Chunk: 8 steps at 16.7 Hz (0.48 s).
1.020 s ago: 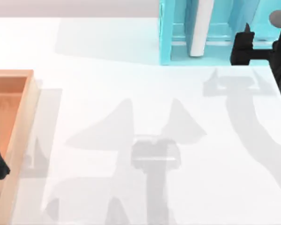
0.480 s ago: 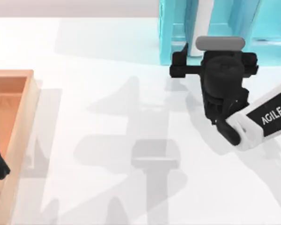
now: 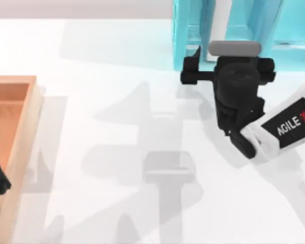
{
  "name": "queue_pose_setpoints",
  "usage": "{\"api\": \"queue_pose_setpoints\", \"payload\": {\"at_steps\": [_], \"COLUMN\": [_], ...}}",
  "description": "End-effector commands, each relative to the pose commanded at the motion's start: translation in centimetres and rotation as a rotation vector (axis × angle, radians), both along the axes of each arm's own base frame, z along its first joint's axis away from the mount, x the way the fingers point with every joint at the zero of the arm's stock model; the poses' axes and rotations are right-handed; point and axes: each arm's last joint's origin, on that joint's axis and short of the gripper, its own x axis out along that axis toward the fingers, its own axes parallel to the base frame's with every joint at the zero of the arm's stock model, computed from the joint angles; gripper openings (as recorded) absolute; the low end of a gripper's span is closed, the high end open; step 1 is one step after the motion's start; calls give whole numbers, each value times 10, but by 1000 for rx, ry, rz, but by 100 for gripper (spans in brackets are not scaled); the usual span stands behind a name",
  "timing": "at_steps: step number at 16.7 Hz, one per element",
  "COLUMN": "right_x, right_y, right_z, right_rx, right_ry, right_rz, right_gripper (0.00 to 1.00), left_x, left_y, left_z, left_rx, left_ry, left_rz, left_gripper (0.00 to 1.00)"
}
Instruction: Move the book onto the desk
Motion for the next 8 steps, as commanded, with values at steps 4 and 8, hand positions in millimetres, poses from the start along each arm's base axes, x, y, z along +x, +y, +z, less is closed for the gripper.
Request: {"api": "queue_pose_setpoints", "payload": {"at_steps": [4,8], "right_x": [22,59], "right_y": [3,4], "right_z": [-2,-7], "right_rx": [2,2], "right_ry": [-4,-4], "right_rz": [3,3], "right_gripper": [100,100], "left_x": [0,0], "left_y": [0,0], "left_z": [0,0], "left_rx": [0,0], "left_ry": [0,0], "left_rz": [0,0], "left_gripper": [100,100]}}
